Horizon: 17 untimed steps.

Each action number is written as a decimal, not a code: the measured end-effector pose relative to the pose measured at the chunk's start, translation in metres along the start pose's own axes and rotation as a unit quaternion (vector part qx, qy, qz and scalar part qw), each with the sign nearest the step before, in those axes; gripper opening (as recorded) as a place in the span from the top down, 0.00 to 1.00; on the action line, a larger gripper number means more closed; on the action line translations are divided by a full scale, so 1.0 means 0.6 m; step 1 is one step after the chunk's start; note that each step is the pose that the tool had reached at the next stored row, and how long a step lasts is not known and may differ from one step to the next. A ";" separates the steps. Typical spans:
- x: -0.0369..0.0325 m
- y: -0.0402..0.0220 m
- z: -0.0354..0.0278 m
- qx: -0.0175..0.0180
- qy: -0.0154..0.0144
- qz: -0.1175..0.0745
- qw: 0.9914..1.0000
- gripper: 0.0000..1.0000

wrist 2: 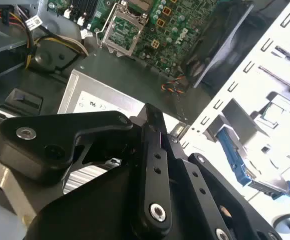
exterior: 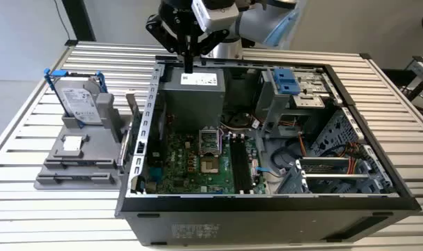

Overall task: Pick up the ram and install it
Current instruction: 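Reach for the ram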

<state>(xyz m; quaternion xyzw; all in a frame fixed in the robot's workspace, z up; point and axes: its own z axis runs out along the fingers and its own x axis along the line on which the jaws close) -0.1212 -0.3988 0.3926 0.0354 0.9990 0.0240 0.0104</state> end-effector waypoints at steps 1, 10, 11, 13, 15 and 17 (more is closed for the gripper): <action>0.000 0.000 0.000 0.000 0.000 0.000 1.000 1.00; 0.000 0.000 0.000 0.000 0.000 0.000 1.000 1.00; 0.001 0.000 0.000 0.000 0.000 0.000 1.000 1.00; 0.003 0.000 0.000 0.000 0.000 0.000 1.000 1.00; 0.006 0.000 0.000 0.000 0.000 0.000 1.000 1.00; 0.011 -0.001 0.000 0.000 0.000 0.000 1.000 1.00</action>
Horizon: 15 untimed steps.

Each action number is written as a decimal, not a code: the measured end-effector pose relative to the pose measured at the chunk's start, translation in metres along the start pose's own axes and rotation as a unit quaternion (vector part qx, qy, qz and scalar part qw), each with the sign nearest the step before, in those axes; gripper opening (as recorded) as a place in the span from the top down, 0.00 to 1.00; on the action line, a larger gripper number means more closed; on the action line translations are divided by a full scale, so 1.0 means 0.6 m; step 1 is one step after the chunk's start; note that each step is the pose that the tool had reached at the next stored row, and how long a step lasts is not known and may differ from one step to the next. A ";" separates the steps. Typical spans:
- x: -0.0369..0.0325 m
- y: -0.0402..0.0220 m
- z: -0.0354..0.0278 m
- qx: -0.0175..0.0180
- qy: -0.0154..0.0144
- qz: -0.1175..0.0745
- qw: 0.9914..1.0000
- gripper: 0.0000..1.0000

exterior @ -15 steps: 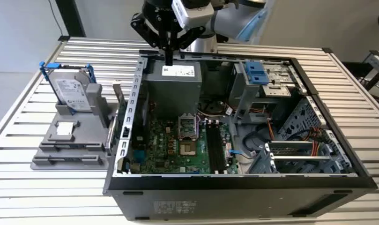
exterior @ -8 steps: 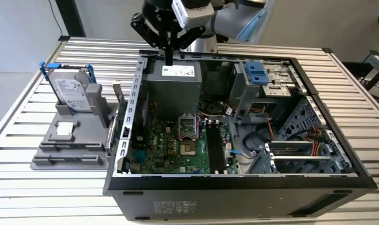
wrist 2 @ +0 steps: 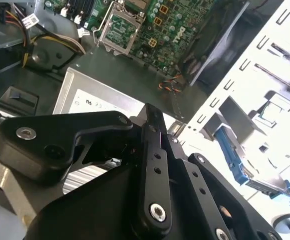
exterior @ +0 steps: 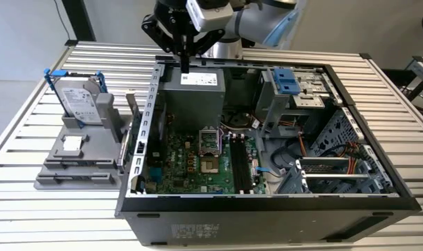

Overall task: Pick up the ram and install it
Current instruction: 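Reach for the ram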

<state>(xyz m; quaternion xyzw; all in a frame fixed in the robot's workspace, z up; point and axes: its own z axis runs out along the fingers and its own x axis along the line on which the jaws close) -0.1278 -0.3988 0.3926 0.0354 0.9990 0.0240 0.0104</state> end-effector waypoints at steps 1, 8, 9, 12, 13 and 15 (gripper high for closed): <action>0.002 0.000 0.000 0.000 0.000 0.000 1.000 1.00; 0.023 -0.002 0.000 0.000 0.000 0.000 1.000 1.00; 0.025 -0.002 -0.001 0.000 0.000 0.000 1.000 1.00; 0.033 -0.002 -0.001 0.000 0.000 0.000 1.000 1.00; 0.036 -0.003 -0.001 0.000 0.000 0.000 1.000 1.00; 0.041 -0.003 -0.001 0.000 0.000 0.000 1.000 1.00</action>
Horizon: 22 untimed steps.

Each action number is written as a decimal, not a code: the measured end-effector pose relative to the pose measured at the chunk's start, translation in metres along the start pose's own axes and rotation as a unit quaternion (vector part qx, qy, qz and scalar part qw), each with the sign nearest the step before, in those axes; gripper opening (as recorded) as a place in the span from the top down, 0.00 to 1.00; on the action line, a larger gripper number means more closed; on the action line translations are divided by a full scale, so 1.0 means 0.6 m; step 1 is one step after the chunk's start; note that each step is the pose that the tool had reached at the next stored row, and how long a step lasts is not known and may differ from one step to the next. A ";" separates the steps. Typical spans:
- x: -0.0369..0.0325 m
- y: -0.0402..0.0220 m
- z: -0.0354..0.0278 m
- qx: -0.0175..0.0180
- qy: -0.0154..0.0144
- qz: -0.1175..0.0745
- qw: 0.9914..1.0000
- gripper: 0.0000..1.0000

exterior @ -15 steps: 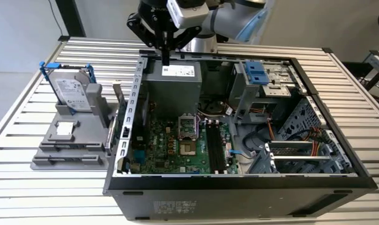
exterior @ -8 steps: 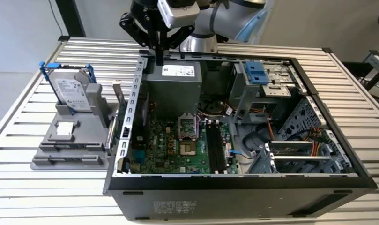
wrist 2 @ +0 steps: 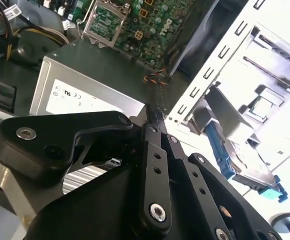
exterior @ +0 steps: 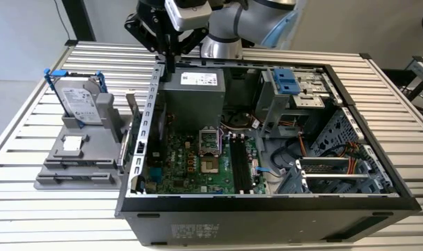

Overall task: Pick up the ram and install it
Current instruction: 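Reach for the ram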

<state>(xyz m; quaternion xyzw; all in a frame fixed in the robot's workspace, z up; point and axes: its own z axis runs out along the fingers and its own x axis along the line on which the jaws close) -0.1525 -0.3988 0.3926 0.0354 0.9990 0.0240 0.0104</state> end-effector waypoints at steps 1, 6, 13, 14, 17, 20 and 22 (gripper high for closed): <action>0.003 0.000 0.000 0.000 0.000 0.000 1.000 1.00; 0.015 -0.001 0.000 0.000 0.000 0.000 1.000 1.00; 0.032 -0.002 -0.001 0.000 0.000 0.000 1.000 1.00; 0.035 -0.002 -0.001 0.000 0.000 0.000 1.000 1.00; 0.042 -0.003 -0.001 0.000 0.000 0.000 1.000 1.00; 0.049 -0.003 -0.001 0.000 0.000 0.000 1.000 1.00; 0.053 -0.004 -0.001 0.000 0.000 0.000 1.000 1.00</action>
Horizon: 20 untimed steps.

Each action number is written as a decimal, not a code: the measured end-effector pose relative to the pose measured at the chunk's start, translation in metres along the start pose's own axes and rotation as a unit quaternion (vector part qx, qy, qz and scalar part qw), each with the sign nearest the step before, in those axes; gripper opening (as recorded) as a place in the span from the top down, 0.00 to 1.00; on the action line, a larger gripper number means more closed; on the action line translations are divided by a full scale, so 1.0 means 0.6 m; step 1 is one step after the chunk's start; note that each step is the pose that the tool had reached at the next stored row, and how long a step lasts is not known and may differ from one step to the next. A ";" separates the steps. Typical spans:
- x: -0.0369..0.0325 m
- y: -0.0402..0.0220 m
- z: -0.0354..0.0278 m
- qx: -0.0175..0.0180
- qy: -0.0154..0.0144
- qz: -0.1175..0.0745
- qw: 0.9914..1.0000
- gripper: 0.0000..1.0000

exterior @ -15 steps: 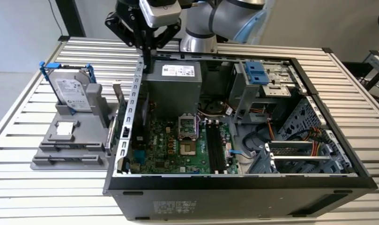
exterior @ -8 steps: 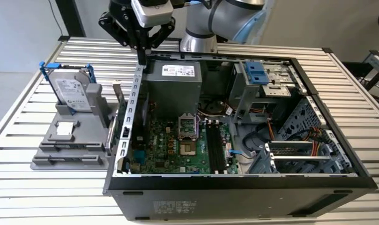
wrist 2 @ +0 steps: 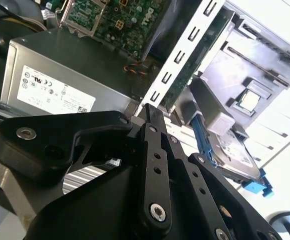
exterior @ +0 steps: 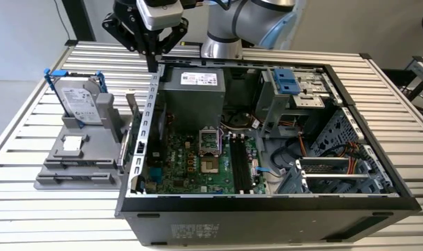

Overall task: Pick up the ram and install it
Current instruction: 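Reach for the ram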

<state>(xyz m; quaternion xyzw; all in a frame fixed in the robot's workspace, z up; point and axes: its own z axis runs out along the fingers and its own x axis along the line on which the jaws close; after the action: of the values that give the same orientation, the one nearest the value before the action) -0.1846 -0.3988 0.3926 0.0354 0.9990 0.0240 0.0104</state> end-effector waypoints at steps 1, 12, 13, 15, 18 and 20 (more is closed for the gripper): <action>0.002 0.000 0.000 0.000 0.000 0.000 1.000 1.00; 0.026 -0.002 -0.001 0.000 0.000 0.000 1.000 1.00; 0.029 -0.002 -0.001 0.000 0.000 0.000 1.000 1.00; 0.032 -0.002 -0.001 0.000 0.000 0.000 1.000 1.00; 0.038 -0.003 -0.001 0.000 0.000 0.000 1.000 1.00; 0.042 -0.003 -0.001 0.000 0.000 0.000 1.000 1.00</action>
<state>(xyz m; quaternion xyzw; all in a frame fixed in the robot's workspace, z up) -0.2099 -0.3988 0.3926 0.0354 0.9990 0.0240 0.0104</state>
